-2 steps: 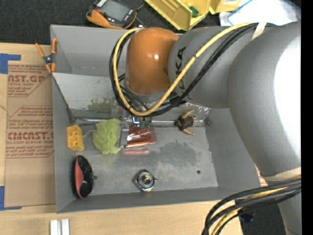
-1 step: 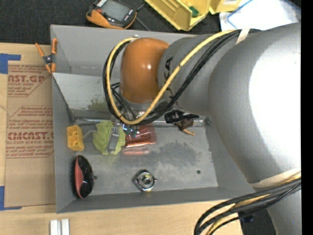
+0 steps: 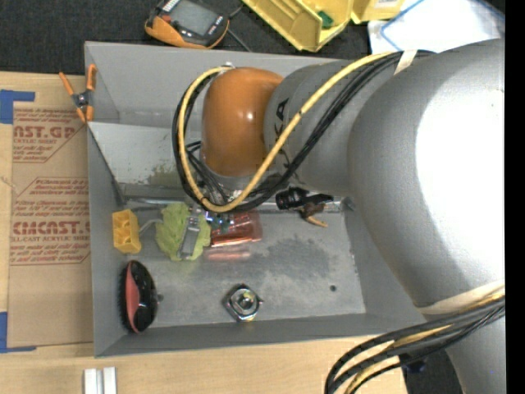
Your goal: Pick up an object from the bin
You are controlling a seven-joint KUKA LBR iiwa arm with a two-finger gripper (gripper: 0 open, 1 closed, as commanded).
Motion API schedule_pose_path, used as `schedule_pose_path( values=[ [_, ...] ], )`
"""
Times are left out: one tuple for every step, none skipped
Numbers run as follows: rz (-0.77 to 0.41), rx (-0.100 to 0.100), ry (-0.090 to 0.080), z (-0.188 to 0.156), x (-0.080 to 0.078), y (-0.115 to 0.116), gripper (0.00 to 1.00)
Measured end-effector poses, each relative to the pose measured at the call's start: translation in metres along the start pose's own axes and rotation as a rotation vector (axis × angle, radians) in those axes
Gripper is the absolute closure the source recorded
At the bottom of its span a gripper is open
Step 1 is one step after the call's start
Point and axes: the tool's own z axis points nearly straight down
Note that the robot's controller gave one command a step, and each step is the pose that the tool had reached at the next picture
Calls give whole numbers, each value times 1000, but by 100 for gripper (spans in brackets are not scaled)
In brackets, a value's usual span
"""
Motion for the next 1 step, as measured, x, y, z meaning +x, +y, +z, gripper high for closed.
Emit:
schedule_pose_path(
  values=[
    [-271, -2, -5, 18, 7, -36, 100]
  ],
)
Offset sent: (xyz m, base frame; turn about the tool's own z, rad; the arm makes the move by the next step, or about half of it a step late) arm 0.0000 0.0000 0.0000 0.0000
